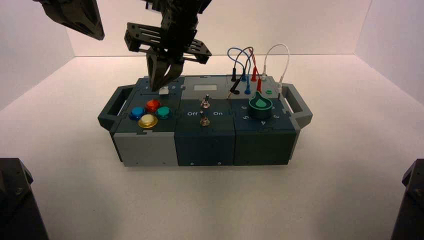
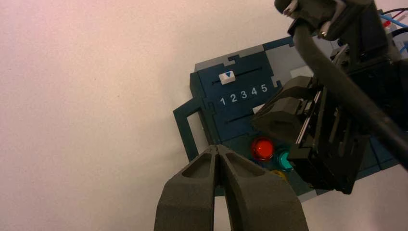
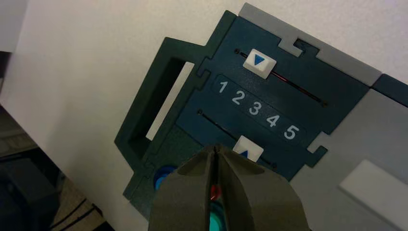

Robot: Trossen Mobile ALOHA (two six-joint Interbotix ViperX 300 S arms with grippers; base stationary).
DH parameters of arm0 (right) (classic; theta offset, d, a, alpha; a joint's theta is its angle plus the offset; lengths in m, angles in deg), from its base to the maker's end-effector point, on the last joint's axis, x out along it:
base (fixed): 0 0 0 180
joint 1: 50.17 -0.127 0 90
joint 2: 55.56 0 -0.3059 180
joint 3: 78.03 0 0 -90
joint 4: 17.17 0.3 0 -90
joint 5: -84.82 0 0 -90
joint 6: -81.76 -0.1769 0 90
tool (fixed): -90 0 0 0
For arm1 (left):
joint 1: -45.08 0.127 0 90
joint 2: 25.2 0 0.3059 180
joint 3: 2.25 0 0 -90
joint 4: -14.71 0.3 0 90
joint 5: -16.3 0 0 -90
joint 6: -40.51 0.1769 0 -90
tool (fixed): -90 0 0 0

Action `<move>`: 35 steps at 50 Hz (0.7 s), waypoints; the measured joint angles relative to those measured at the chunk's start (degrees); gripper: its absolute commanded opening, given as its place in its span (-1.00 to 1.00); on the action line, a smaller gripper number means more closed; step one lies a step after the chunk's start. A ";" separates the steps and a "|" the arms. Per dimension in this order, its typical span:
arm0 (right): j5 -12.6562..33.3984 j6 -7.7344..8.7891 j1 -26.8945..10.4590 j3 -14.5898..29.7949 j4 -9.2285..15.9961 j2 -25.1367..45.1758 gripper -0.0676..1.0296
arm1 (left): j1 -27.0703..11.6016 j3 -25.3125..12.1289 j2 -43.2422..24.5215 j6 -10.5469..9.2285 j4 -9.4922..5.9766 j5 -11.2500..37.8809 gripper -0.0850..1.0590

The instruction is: Move the bottom slider to position 4.

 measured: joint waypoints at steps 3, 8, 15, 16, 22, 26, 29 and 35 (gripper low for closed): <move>0.00 0.00 0.00 0.09 0.00 0.09 -0.92 | 0.00 -0.09 0.00 0.00 0.00 0.09 -0.91; 0.00 0.00 -0.09 0.18 0.00 0.09 -0.92 | 0.00 -0.09 0.00 0.09 0.00 0.09 -0.91; 0.00 0.00 -0.09 0.18 0.00 0.18 -0.92 | 0.00 -0.09 0.00 0.09 0.00 0.09 -0.91; 0.00 0.00 0.00 0.18 -0.09 0.18 -0.92 | 0.00 0.00 -0.09 0.09 0.00 0.09 -0.91; 0.00 0.00 -0.09 0.18 -0.09 0.26 -0.92 | 0.00 -0.09 0.00 0.18 0.00 0.09 -0.91; 0.00 0.00 0.00 0.18 -0.09 0.35 -0.92 | 0.00 -0.09 0.00 0.18 0.00 0.09 -0.91; 0.00 0.00 0.00 0.18 -0.09 0.53 -0.92 | 0.00 -0.09 0.00 0.18 0.00 0.18 -0.91; -0.09 0.00 0.09 0.18 -0.09 0.70 -0.92 | 0.00 0.00 0.00 0.18 0.00 0.18 -0.91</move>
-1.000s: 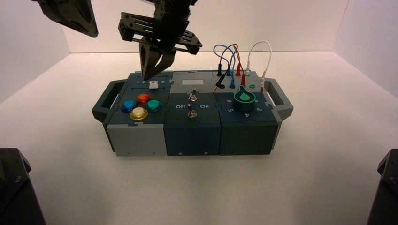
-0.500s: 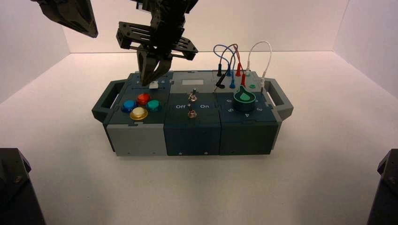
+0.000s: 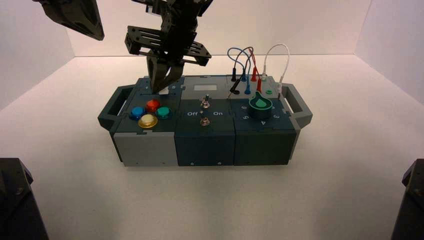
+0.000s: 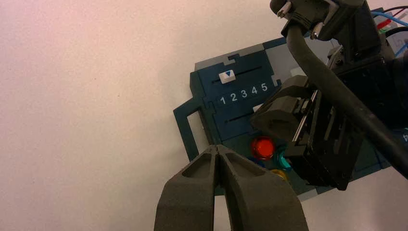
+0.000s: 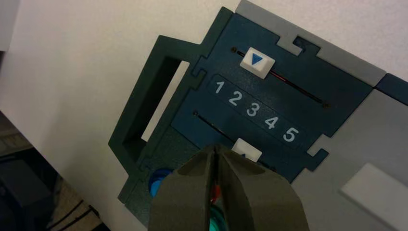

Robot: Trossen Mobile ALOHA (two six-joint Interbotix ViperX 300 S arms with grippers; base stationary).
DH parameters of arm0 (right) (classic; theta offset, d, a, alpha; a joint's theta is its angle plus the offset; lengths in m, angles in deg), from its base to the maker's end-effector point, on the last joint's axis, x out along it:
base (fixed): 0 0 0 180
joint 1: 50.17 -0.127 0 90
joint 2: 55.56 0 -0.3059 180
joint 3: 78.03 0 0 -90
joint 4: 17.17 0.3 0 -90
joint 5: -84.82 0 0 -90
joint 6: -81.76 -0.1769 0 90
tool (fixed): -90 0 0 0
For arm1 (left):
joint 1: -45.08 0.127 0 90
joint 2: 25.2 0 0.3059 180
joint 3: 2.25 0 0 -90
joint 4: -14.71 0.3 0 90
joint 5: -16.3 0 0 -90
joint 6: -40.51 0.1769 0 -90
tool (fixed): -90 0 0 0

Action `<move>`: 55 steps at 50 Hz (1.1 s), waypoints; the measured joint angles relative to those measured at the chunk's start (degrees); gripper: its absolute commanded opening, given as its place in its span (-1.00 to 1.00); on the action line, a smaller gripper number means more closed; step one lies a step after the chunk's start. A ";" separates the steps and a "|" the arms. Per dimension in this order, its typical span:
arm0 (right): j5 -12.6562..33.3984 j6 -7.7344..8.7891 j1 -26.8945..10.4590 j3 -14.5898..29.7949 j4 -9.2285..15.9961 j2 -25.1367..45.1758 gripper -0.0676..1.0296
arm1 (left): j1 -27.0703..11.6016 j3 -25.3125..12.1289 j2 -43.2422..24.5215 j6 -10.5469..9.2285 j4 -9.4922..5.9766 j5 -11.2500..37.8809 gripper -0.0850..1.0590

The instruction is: Move the bottom slider to position 4.

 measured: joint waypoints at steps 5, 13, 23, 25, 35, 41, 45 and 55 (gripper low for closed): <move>-0.09 0.00 0.00 0.00 -0.09 0.00 -0.92 | 0.00 -0.09 0.00 0.09 0.00 0.09 -0.91; -0.09 0.00 0.26 0.00 0.00 0.00 -0.92 | 0.00 -0.09 0.00 0.18 0.00 0.09 -0.91; 0.00 0.00 0.70 0.00 0.00 0.18 -0.92 | 0.00 0.00 -0.09 0.18 0.00 0.18 -0.91; -0.09 0.00 0.70 0.09 0.00 0.26 -0.92 | 0.00 -0.09 -0.09 0.18 0.00 0.18 -0.91; -0.09 0.00 0.44 0.09 -0.09 0.44 -0.92 | 0.00 0.00 0.00 0.26 0.00 0.18 -0.91; -0.09 0.00 0.62 0.26 -0.09 0.44 -0.92 | 0.00 0.00 -0.09 0.26 0.00 0.18 -0.91; -0.09 0.00 0.62 0.35 -0.09 0.53 -0.92 | 0.00 -0.09 0.00 0.35 0.09 0.18 -0.91; -0.09 0.09 0.62 0.35 -0.18 0.62 -0.92 | 0.00 -0.09 0.00 0.35 0.00 0.26 -0.91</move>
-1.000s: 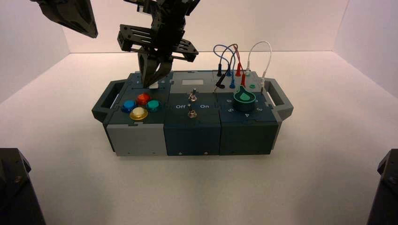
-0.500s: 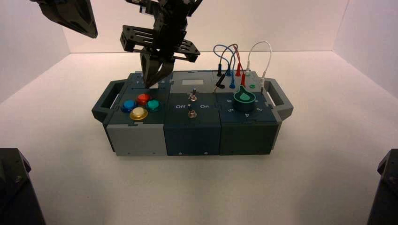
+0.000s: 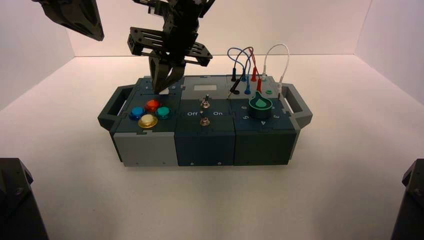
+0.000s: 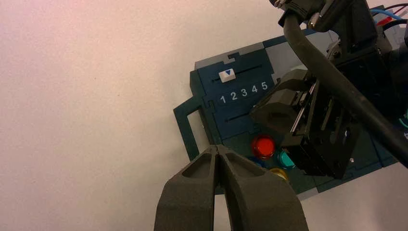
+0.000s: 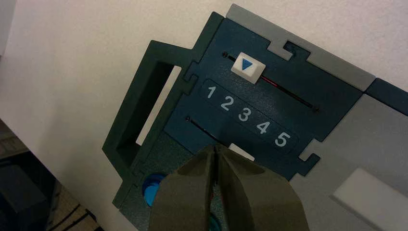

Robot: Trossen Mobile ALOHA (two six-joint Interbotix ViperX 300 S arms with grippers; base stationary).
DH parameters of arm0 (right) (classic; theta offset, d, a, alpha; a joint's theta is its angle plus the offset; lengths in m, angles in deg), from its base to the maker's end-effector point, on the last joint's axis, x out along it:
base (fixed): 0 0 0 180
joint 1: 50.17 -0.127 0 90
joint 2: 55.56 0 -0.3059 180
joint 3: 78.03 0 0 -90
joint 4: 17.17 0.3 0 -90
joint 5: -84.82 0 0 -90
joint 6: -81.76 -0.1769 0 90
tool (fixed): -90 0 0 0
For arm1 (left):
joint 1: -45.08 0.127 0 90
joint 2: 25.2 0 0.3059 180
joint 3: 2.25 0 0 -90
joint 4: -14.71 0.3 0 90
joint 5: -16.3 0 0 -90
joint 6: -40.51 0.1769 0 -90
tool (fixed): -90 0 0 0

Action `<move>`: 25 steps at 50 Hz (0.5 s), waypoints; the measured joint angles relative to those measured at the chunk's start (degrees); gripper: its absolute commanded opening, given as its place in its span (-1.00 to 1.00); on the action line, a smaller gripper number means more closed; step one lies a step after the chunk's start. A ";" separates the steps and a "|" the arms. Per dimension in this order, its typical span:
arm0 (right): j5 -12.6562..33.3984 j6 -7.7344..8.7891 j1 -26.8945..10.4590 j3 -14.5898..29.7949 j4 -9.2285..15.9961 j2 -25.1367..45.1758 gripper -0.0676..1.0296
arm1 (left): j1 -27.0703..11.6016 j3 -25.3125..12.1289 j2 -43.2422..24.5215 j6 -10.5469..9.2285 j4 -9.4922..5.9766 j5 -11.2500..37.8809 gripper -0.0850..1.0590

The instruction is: Move the bottom slider to position 4.

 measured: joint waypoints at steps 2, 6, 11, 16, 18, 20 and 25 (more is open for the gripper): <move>0.09 0.00 0.00 0.00 0.00 0.00 -0.92 | 0.00 0.09 0.00 -0.09 0.09 0.00 -0.91; 0.00 0.00 -0.18 0.18 0.09 0.18 -0.92 | 0.00 0.09 -0.09 -0.09 0.00 0.00 -0.91; 0.00 0.00 -0.18 0.18 0.09 0.44 -0.92 | 0.00 0.00 -0.09 0.00 0.00 0.00 -0.91; 0.00 0.00 -0.18 0.26 0.00 0.62 -0.92 | 0.00 0.09 0.00 0.00 0.00 0.09 -0.91; 0.00 0.00 -0.18 0.26 0.09 0.62 -0.92 | 0.00 0.09 0.00 0.00 0.00 0.09 -0.91; 0.00 0.00 -0.18 0.18 0.09 0.62 -0.92 | 0.00 0.09 -0.09 0.00 0.00 0.09 -0.91; 0.09 0.00 -0.18 0.26 0.00 0.62 -0.92 | 0.00 0.00 0.00 0.00 0.00 0.09 -0.91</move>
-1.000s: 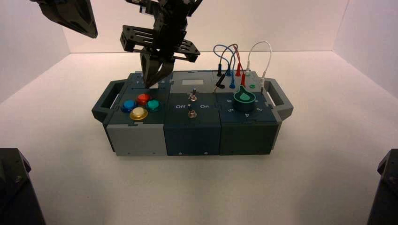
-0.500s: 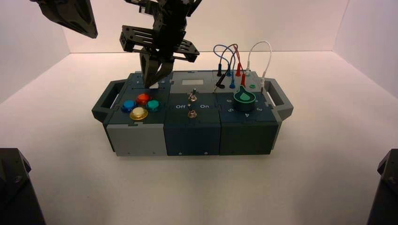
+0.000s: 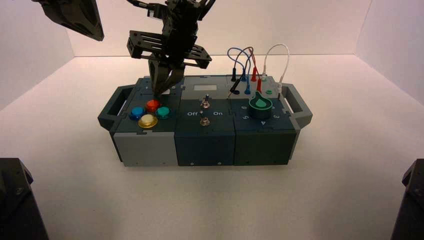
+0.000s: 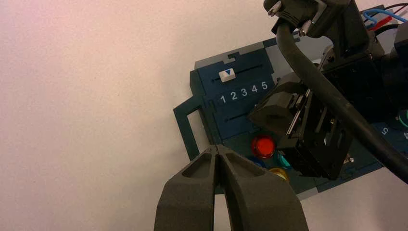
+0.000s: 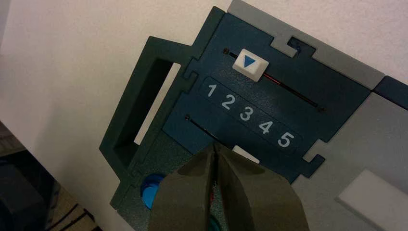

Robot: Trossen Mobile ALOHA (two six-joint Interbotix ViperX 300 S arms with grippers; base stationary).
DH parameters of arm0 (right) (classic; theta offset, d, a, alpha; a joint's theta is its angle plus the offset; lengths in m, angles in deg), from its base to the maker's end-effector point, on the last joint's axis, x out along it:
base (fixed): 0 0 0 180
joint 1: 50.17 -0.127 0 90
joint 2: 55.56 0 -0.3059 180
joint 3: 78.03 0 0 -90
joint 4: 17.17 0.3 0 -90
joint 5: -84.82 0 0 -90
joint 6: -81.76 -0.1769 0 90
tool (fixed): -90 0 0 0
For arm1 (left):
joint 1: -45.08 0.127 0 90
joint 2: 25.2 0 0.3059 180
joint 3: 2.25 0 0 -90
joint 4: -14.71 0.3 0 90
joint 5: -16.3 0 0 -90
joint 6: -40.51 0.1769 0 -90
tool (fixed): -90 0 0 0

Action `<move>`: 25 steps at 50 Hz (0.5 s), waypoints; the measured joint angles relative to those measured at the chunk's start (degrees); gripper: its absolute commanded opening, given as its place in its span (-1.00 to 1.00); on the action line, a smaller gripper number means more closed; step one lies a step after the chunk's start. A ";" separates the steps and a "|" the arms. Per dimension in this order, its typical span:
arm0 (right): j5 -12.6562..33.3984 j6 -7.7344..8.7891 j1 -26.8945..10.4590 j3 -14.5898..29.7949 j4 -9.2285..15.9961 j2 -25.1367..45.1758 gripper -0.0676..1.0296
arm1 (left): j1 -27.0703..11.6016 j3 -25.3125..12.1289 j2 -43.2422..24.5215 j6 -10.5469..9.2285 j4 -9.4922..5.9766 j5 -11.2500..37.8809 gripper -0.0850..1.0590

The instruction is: Move the bottom slider to position 4.

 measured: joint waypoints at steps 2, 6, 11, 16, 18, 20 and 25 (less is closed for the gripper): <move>-0.09 0.00 0.00 0.00 0.09 0.00 -0.92 | 0.00 0.00 0.00 0.00 0.00 -0.09 -0.91; 0.00 0.00 -0.09 0.00 0.00 -0.09 -0.92 | 0.00 0.00 -0.09 0.00 0.09 0.00 -0.91; 0.09 0.00 -0.09 -0.18 0.00 -0.53 -0.92 | 0.00 0.00 -0.09 0.00 0.00 -0.09 -0.91; 0.09 0.00 -0.18 -0.35 0.00 -1.67 -0.92 | 0.00 0.00 -0.26 0.00 0.09 0.00 -0.91; 0.09 0.00 -0.35 -0.62 0.00 -2.55 -0.92 | 0.09 0.00 -0.35 0.00 0.09 -0.09 -0.91; 0.18 0.09 -0.44 -1.05 -0.09 -3.78 -0.92 | 0.00 0.09 -0.53 0.00 0.09 0.00 -0.91; 0.26 0.26 -0.53 -1.76 0.00 -5.54 -0.92 | 0.00 0.09 -0.70 0.00 0.00 0.00 -0.91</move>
